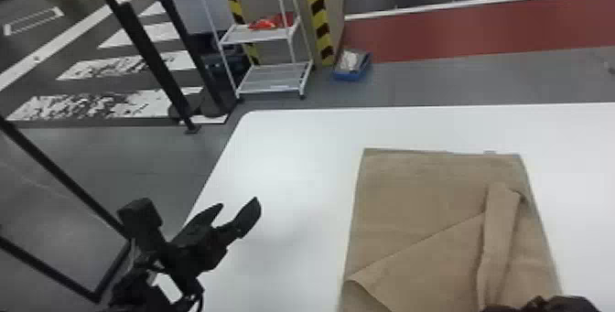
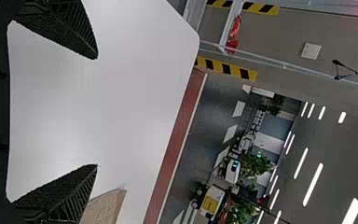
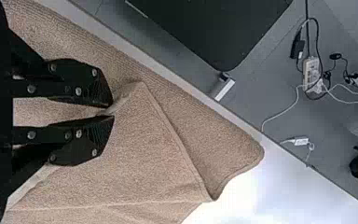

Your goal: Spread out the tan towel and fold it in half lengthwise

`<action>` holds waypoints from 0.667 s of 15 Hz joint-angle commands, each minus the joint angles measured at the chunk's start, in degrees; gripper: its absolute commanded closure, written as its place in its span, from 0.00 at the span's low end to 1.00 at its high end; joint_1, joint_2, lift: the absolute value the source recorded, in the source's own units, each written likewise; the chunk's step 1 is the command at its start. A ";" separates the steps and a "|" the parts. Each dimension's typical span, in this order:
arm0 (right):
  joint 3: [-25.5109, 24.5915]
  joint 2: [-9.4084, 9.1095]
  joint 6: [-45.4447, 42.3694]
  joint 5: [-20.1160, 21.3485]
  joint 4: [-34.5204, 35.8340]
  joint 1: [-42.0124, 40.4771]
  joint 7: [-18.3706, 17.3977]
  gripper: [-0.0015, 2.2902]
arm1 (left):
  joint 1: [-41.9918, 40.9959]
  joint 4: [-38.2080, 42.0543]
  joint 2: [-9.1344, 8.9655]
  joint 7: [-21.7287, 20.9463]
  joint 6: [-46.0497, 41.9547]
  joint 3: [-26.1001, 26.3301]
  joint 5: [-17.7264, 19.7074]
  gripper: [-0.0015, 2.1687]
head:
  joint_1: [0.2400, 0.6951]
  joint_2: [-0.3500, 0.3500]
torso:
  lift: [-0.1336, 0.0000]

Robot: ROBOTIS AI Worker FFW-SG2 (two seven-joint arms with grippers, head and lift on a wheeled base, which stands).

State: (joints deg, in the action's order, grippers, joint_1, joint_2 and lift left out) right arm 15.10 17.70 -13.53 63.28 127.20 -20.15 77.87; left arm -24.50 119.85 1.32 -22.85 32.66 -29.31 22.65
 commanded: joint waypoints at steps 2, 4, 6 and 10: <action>-2.45 0.23 1.36 -2.73 1.39 0.20 0.45 0.95 | 0.15 -0.06 0.09 -0.08 0.00 -0.04 0.03 0.02 | 1.00 1.00 | 0.11; -7.19 -0.65 2.95 -6.86 1.39 2.22 0.45 0.95 | 0.59 -0.23 0.09 -0.17 0.00 0.04 0.03 0.02 | 1.00 1.00 | 0.11; -14.58 -2.68 3.65 -11.87 1.39 5.82 0.45 0.95 | 1.21 -0.15 0.09 -0.96 0.18 0.31 0.21 0.02 | 1.00 1.00 | 0.11; -29.25 -3.91 3.82 -18.99 0.24 9.34 0.45 0.95 | 2.52 -0.06 0.18 -1.40 0.35 1.98 -0.06 0.02 | 1.00 0.91 | 0.11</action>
State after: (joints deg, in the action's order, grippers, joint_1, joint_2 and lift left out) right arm -8.89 14.06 -9.72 46.55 128.18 -11.75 77.87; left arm -22.52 119.79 1.41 -24.15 32.85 -28.03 22.83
